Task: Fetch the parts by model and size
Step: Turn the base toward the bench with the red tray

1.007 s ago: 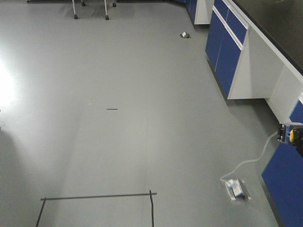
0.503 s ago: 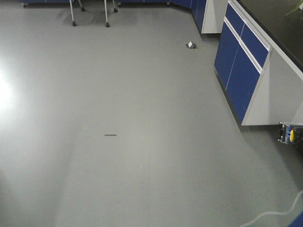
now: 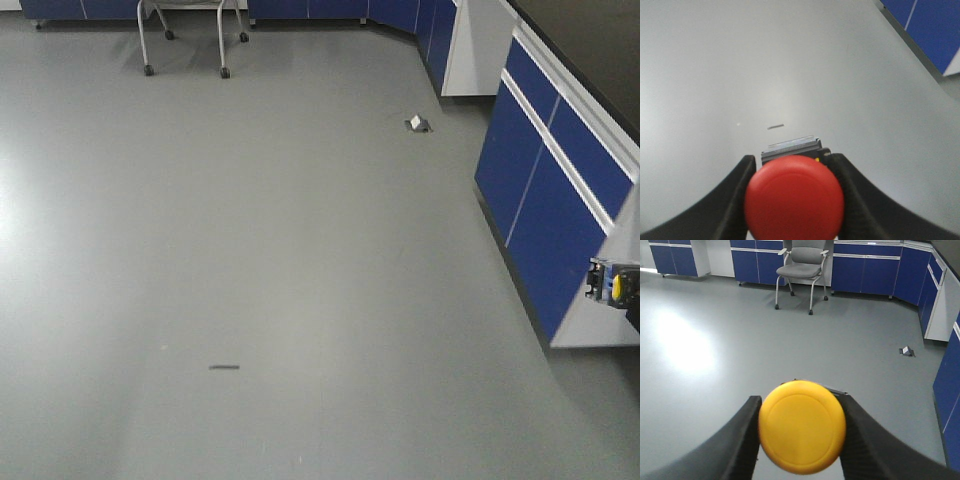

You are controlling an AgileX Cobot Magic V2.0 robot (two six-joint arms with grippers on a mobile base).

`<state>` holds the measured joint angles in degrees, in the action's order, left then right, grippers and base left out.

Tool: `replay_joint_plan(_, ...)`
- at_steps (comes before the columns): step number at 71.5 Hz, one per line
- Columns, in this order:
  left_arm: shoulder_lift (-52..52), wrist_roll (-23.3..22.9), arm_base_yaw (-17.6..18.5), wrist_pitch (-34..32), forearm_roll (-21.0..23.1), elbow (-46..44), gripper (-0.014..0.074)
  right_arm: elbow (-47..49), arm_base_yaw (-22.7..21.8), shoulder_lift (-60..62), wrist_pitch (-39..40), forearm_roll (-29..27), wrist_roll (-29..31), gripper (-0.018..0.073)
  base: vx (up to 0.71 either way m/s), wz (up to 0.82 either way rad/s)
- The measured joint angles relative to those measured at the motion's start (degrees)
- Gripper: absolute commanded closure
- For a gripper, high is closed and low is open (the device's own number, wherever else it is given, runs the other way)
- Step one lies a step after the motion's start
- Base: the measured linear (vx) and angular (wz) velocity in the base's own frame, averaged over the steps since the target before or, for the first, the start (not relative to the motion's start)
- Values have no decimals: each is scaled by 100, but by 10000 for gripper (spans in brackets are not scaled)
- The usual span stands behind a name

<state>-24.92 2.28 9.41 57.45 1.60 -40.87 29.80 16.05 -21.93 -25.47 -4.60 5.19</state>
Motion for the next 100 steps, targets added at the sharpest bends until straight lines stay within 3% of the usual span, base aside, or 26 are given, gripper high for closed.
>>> replay_joint_plan(100, -5, 0, 0, 0, 0, 0, 602, 0, 0, 0, 0, 0, 0, 569, 66, 5)
